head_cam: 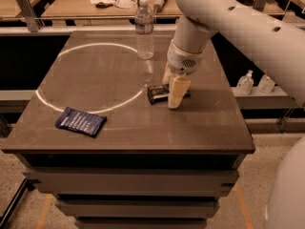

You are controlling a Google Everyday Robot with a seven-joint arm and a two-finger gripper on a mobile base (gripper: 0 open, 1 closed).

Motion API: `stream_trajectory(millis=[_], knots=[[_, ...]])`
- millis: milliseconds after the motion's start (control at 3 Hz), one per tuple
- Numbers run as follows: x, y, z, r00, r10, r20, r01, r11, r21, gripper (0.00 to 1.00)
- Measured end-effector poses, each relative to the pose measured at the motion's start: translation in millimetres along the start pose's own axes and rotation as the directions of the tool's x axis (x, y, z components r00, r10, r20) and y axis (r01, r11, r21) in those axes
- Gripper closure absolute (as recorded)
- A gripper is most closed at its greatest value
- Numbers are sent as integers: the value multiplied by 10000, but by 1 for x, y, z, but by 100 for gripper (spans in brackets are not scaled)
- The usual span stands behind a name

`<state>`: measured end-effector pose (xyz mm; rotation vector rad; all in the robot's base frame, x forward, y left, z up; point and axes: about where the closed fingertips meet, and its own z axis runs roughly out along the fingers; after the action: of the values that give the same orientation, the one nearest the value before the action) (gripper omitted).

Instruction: Move rxbar chocolate near rxbar blueberry

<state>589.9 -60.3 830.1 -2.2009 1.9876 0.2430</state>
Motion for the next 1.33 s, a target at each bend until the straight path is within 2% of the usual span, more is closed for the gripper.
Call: stream_trajectory(millis=[333,667,1000,1333], knots=[[-7,7,-12,9993,-3,366,3,10000,0,71],[-9,11,-20,9979,83,647,-91,9999,117,94],[-10,14,-36,9944,163,1045,-213,9987,471,100],[-11,16,-41,9918,217,1261,-293,9979,584,100]])
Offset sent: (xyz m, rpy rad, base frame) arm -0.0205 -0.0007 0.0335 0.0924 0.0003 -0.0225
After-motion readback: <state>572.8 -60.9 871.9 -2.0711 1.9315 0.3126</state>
